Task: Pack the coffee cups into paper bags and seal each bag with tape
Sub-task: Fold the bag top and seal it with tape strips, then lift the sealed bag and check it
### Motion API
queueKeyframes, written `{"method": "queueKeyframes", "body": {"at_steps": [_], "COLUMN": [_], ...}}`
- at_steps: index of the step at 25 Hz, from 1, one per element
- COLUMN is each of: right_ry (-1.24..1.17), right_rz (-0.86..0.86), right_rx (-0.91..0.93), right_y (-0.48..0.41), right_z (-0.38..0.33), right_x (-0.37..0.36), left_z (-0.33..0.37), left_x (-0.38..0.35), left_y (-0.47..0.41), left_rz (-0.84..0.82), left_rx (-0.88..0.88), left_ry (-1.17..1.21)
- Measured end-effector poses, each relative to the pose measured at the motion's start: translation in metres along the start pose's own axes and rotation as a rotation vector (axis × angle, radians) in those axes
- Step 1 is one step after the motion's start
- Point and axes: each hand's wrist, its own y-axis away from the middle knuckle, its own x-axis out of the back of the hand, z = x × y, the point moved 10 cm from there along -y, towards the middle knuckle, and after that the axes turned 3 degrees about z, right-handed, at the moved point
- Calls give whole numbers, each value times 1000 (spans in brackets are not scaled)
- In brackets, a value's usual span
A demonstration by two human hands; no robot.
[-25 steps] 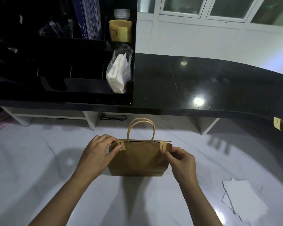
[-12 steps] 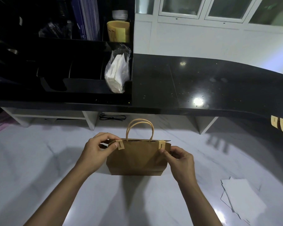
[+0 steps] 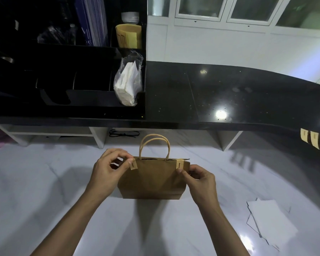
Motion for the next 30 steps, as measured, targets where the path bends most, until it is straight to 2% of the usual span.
{"method": "queueKeyframes", "body": {"at_steps": [3,6,11,17,21,30], "right_ry": [66,118,134,194,147,160], "right_rz": [-38,-55,-205,-187,-140,60], "right_rx": [13,-101,-234,-145,-50,7], "right_y": [3,5,20,33,43,73], "right_z": [3,28,59,45,25,1], "right_x": [0,1,-17,-19,-13,13], "left_z": [-23,-54,-76,-66,-46,-10], "left_x": [-9,-20,-26,-29,-28,-40], "left_y": [12,26,41,48,51,63], "left_rz": [-46,-96,-99,-121,-119,-213], "left_rx": [124,245,375,367,273,171], "left_ry": [26,23,43,115,132,202]}}
